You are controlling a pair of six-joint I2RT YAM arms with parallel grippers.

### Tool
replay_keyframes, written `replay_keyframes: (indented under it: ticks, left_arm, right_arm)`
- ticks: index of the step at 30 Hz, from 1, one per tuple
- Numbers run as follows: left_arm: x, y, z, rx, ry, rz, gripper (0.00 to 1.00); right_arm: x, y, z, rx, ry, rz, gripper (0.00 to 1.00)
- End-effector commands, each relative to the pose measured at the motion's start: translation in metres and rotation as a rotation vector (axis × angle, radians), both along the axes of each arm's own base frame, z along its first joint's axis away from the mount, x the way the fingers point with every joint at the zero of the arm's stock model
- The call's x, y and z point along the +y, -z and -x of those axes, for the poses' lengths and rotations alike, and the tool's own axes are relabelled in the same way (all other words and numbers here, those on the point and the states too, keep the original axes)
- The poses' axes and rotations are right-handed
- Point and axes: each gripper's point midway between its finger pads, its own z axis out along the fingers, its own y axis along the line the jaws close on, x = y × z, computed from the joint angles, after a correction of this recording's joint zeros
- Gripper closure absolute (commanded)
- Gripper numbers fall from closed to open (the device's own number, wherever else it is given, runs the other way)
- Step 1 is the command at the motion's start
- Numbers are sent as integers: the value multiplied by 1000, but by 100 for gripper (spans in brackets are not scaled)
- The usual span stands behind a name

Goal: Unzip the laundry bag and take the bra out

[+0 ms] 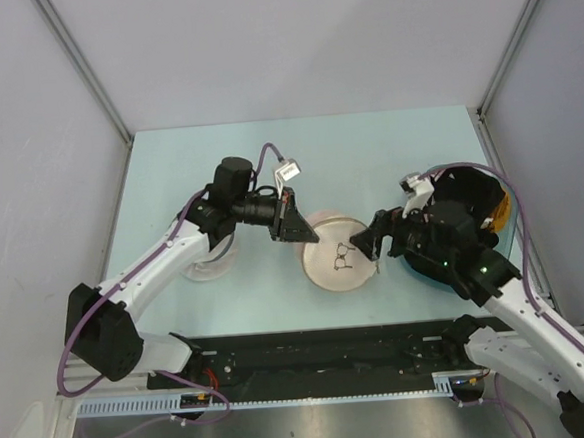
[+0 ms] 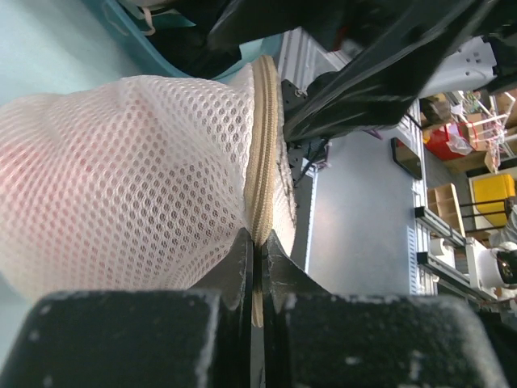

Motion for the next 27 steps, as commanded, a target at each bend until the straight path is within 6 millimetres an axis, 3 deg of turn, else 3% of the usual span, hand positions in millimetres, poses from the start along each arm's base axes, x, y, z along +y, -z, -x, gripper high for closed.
replay_keyframes:
  ticks: [1,5,6,8,9,10,11,12,14,15,16,17,19,20,22,23,25,27]
  left_arm:
    - [2,-32,21,-36,121,96,99]
    - [5,-36,25,-46,127,107,100]
    - [5,-36,24,-48,123,106,100]
    - [4,-37,23,-51,117,106,100]
    - [4,-37,21,-51,112,103,100]
    - [3,-36,19,-50,109,102,99]
    - [3,-38,17,-57,103,104,100]
    - [2,-36,13,-53,92,96,100]
    - [0,-36,8,-61,79,91,99]
    - [-1,-34,2,-67,52,78,94]
    - [-2,-27,-3,-47,33,48,81]
    - [-3,-29,-10,-63,13,34,49]
    - [-1,-16,-24,-43,-61,-48,31]
    - [0,-21,-31,-67,-93,-61,20]
    - [8,-16,-51,-97,-220,-128,15]
    - [13,-24,-56,-114,-272,-133,12]
    - [25,-23,-71,-135,-404,-187,11]
    - [34,-28,-71,-117,-474,-191,12]
  right_arm:
    - [28,-3,-2,-58,-169,-9,0]
    - [41,3,-2,-52,-242,-10,10]
    - [42,3,-2,-52,-254,-11,27]
    - [44,2,-1,-53,-259,-18,43]
    - [44,2,0,-51,-269,-21,60]
    - [44,2,2,-46,-273,-23,69]
    - [45,4,4,-32,-277,-24,89]
    - [41,7,0,-14,-238,-20,100]
    - [37,16,-1,42,-194,-25,100]
    - [36,16,-1,51,-180,-29,100]
    - [34,18,-2,68,-164,-33,100]
    - [34,21,-2,116,-131,-61,100]
    - [28,23,-11,162,-28,-94,100]
    - [25,24,-16,234,57,-158,100]
    - [26,25,-21,306,127,-228,100]
    - [25,24,-25,376,207,-308,100]
    - [21,32,-31,474,326,-386,100]
    - [14,43,-35,571,484,-472,100]
